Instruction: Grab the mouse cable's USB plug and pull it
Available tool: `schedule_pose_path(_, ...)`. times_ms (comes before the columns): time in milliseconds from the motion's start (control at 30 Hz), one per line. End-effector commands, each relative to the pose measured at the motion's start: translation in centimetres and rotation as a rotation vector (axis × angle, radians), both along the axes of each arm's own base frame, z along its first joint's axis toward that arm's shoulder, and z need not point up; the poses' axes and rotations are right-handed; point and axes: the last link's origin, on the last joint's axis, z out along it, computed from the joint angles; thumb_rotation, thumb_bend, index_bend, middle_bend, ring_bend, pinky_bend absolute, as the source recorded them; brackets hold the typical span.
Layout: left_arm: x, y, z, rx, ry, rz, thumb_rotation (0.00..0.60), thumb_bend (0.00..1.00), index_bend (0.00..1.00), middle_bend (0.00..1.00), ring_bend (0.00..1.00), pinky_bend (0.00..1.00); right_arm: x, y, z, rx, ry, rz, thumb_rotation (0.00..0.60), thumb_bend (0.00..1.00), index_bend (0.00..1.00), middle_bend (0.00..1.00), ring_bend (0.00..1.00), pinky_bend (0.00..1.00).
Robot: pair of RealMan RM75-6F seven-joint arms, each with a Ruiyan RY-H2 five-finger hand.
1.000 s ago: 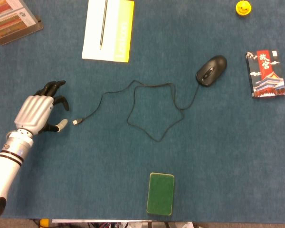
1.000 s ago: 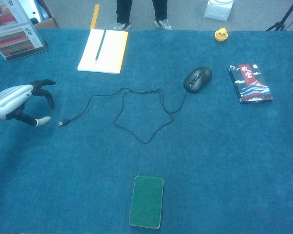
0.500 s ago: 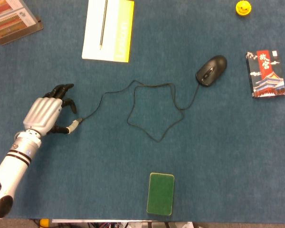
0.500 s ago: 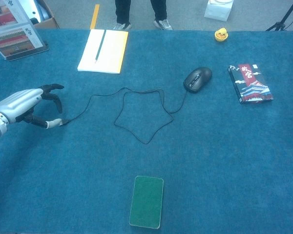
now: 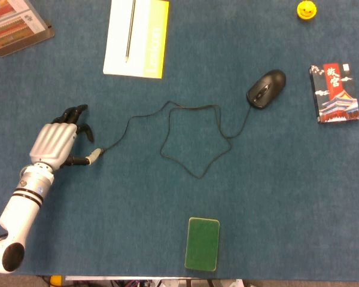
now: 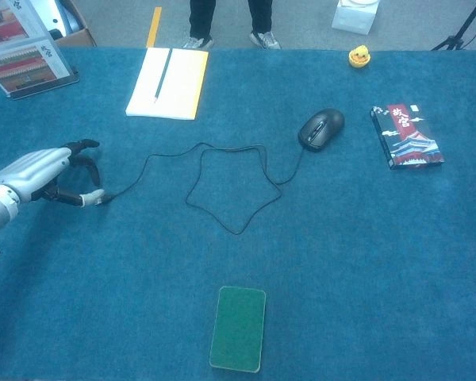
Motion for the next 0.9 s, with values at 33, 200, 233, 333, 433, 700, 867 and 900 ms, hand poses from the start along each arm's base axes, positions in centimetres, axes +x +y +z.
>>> schedule_pose_path(33, -0.2, -0.1, 0.0, 0.006, 0.009, 0.003, 0.365, 0.3, 0.43, 0.03, 0.02, 0.18, 0.0, 0.0, 0.0, 0.001, 0.0, -0.001, 0.6, 0.34, 0.45, 0.33, 0.29, 0.44)
schedule_pose_path(200, -0.6, -0.3, 0.0, 0.012, 0.041, 0.0, 0.365, 0.3, 0.41, 0.02, 0.02, 0.18, -0.1, -0.1, -0.2, 0.004, -0.004, -0.004, 0.6, 0.34, 0.45, 0.33, 0.29, 0.44)
schedule_pose_path(233, -0.6, -0.4, -0.1, 0.013, 0.051, -0.003, 0.365, 0.3, 0.41, 0.02, 0.02, 0.18, -0.2, 0.0, -0.2, 0.004, -0.005, -0.005, 0.6, 0.34, 0.45, 0.33, 0.29, 0.44)
schedule_pose_path(333, -0.7, -0.6, -0.2, 0.014, 0.065, -0.006, 0.365, 0.3, 0.4, 0.02, 0.02, 0.18, -0.3, 0.0, -0.2, 0.003, -0.006, -0.008, 0.6, 0.34, 0.45, 0.33, 0.29, 0.44)
schedule_pose_path(433, -0.6, -0.8, -0.3, 0.014, 0.076, -0.011, 0.366, 0.3, 0.4, 0.02, 0.02, 0.18, -0.4, 0.1, -0.1, 0.0, -0.008, -0.008, 0.6, 0.34, 0.45, 0.33, 0.29, 0.44)
schedule_pose_path(700, -0.3, -1.1, -0.7, 0.02, 0.097, -0.027, 0.375, 0.3, 0.4, 0.02, 0.02, 0.18, -0.2, 0.1, 0.2, -0.015, -0.015, 0.004, 0.6, 0.34, 0.45, 0.33, 0.29, 0.44)
schedule_pose_path(867, -0.3, -1.2, -0.9, 0.021, 0.098, -0.028, 0.394, 0.3, 0.4, 0.02, 0.02, 0.18, 0.7, -0.2, 1.1, -0.043, -0.012, 0.041, 0.6, 0.34, 0.45, 0.33, 0.29, 0.44)
schedule_pose_path(900, -0.3, -1.2, -0.9, 0.022, 0.098, -0.028, 0.396, 0.3, 0.4, 0.02, 0.02, 0.18, 0.8, -0.2, 1.2, -0.044, -0.01, 0.045, 0.6, 0.34, 0.45, 0.33, 0.29, 0.44)
